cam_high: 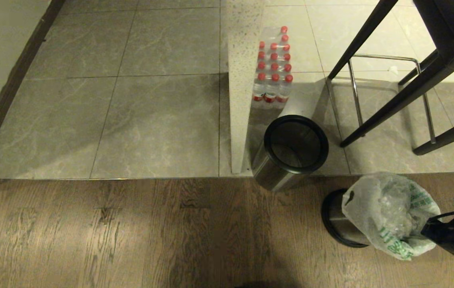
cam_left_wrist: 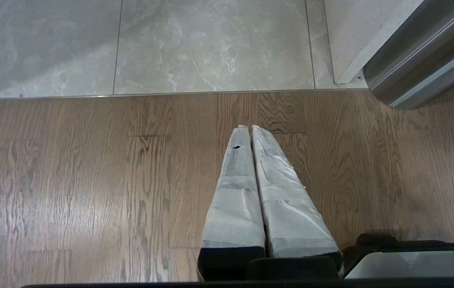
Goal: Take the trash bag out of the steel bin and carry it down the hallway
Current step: Pick up the trash bag
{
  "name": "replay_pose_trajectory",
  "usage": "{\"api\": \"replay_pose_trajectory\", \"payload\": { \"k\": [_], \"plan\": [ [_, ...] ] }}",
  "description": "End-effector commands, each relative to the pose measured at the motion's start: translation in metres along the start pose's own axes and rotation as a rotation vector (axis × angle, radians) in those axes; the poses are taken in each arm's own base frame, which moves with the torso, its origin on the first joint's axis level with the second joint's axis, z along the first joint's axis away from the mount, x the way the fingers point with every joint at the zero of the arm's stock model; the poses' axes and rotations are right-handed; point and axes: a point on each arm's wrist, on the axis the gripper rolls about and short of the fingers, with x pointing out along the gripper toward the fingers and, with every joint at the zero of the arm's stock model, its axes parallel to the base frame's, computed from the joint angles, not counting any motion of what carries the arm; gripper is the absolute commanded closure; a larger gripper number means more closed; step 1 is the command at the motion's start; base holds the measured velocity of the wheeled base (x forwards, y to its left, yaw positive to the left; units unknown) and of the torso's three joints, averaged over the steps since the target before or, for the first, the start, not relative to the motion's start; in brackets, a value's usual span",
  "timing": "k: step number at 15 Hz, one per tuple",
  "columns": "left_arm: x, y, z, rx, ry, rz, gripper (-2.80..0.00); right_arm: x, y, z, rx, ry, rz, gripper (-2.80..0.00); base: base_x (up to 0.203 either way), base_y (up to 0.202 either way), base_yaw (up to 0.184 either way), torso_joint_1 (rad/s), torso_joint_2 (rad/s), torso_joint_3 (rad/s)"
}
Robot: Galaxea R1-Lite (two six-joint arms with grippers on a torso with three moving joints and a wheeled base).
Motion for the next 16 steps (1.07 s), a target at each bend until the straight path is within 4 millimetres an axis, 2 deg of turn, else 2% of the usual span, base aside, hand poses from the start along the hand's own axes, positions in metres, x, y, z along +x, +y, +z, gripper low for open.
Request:
{"api": "replay_pose_trajectory", "payload": {
  "k": [1,4,7,10,12,16],
  "plan": [
    [0.000,0.000,0.000,-0.001,0.001,0.000,0.00,-0.001,0.001,0.001,-0.002,-0.010,0.006,0.00,0.000,0.000,0.000,0.000,0.00,0.000],
    [0.000,0.000,0.000,-0.001,0.001,0.002,0.00,-0.005,0.000,0.001,-0.003,-0.011,0.002,0.00,0.000,0.000,0.000,0.000,0.00,0.000],
    [0.000,0.000,0.000,-0.001,0.001,0.001,0.00,-0.015,0.000,0.009,-0.026,-0.049,0.003,0.00,0.000,0.000,0.000,0.000,0.00,0.000],
    [0.000,0.000,0.000,-0.001,0.002,0.000,0.00,-0.028,-0.007,0.012,-0.130,-0.068,-0.015,0.00,0.000,0.000,0.000,0.000,0.00,0.000],
    [0.000,0.000,0.000,-0.001,0.001,0.001,0.00,-0.033,-0.019,0.009,-0.186,-0.050,-0.046,0.00,0.000,0.000,0.000,0.000,0.00,0.000],
    [0.000,0.000,0.000,-0.001,0.001,0.001,0.00,-0.038,-0.025,0.013,-0.186,-0.064,-0.062,0.00,0.000,0.000,0.000,0.000,0.00,0.000]
  ]
}}
